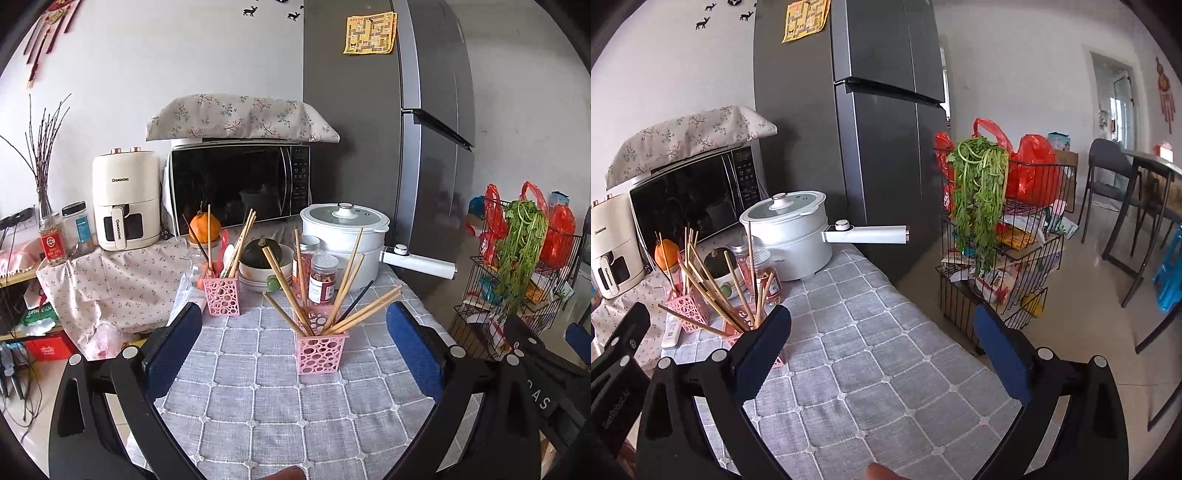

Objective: Organize utensils

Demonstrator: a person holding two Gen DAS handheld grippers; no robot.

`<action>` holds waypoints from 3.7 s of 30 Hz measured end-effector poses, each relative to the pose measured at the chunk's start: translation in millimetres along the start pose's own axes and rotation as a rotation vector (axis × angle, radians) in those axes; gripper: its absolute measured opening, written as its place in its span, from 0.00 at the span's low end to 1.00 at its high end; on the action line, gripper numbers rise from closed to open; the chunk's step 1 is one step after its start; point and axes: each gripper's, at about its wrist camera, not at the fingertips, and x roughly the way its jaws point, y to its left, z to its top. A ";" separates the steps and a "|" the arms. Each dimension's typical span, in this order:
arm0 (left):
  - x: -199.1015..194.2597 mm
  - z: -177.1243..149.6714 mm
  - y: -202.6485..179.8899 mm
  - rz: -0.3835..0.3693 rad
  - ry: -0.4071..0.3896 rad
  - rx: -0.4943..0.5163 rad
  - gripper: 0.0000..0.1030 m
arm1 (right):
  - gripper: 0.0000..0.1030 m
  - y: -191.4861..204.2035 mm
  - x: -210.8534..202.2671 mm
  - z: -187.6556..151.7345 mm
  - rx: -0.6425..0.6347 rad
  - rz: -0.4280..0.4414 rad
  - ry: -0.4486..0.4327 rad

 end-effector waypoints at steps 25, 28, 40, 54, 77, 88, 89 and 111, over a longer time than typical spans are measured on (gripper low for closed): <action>-1.2 -0.8 1.3 0.005 0.000 -0.006 0.93 | 0.93 0.2 3.7 -2.8 0.015 0.021 0.029; -1.1 -0.1 1.0 0.005 0.005 -0.004 0.93 | 0.93 0.9 3.0 -2.6 0.013 0.019 0.025; -1.4 1.1 -0.6 0.007 0.005 -0.005 0.93 | 0.93 0.8 2.7 -2.6 0.012 0.020 0.028; -1.0 0.5 -0.3 0.009 0.006 -0.007 0.93 | 0.93 2.3 3.8 -4.6 0.010 0.022 0.033; -0.8 0.1 0.8 0.009 0.008 -0.008 0.93 | 0.93 3.9 6.2 -5.5 0.006 0.026 0.042; -0.2 0.4 0.4 0.011 0.009 -0.007 0.93 | 0.93 4.1 6.7 -6.2 0.005 0.027 0.045; -0.3 0.4 0.2 0.011 0.009 -0.007 0.93 | 0.93 3.9 6.8 -6.0 0.006 0.027 0.046; 2.8 -5.1 -0.5 0.010 0.032 0.020 0.93 | 0.93 4.9 8.7 -8.4 0.005 0.035 0.054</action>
